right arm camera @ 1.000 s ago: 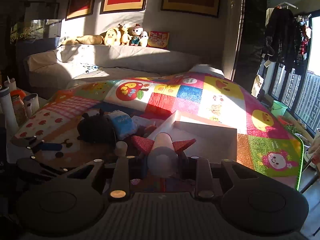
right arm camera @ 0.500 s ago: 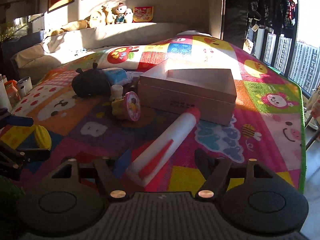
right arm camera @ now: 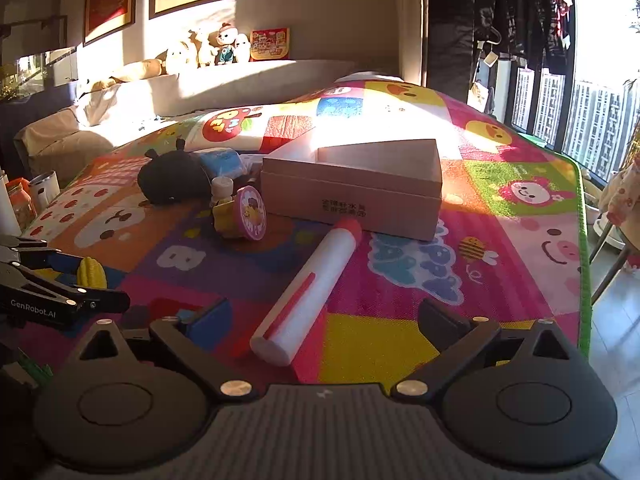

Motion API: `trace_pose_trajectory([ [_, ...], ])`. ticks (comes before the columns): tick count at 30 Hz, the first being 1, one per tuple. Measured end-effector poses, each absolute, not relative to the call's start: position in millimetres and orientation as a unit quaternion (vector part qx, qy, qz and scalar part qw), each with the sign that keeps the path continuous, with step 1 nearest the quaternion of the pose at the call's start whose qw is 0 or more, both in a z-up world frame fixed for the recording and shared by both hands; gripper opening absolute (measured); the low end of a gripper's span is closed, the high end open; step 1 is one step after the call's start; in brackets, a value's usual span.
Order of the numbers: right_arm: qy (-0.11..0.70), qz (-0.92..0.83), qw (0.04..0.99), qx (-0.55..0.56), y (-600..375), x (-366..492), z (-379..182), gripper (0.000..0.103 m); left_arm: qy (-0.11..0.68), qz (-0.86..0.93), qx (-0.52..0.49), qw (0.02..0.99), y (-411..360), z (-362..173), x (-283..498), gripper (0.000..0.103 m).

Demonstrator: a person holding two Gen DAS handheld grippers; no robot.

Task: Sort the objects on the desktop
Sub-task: 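Grasp the yellow toy with pink lid with the right tool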

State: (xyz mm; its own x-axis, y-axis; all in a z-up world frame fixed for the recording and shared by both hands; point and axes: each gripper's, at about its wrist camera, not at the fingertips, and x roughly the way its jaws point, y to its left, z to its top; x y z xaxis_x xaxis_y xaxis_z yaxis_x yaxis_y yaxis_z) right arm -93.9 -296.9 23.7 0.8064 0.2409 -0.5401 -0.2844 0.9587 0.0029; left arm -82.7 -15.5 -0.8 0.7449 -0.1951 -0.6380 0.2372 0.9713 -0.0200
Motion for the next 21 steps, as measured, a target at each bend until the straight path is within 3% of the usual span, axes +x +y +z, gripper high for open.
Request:
trace_pose_trajectory([
  [3, 0.280, 0.139, 0.949, -0.030, -298.5, -93.5, 24.2, 0.101, 0.335, -0.114, 0.027, 0.935, -13.2, 1.2, -84.7, 0.038],
  [8, 0.289, 0.163, 0.943, 0.025, -306.5, -82.4, 37.2, 0.102, 0.332, -0.116, 0.034, 0.935, -14.5, 0.9, -87.0, 0.036],
  [10, 0.288, 0.158, 0.943, 0.046, -308.6, -74.1, 43.6, 0.101, 0.332, -0.107, 0.042, 0.936, -13.8, 0.3, -87.9, 0.043],
  [12, 0.282, 0.147, 0.947, 0.050, -307.7, -69.6, 47.3, 0.101, 0.329, -0.103, 0.054, 0.937, -10.3, 0.9, -90.6, 0.065],
  [21, 0.274, 0.160, 0.948, 0.016, -283.7, -64.3, 56.8, 0.101, 0.311, -0.034, 0.133, 0.941, 17.4, 5.4, -104.0, 0.091],
])
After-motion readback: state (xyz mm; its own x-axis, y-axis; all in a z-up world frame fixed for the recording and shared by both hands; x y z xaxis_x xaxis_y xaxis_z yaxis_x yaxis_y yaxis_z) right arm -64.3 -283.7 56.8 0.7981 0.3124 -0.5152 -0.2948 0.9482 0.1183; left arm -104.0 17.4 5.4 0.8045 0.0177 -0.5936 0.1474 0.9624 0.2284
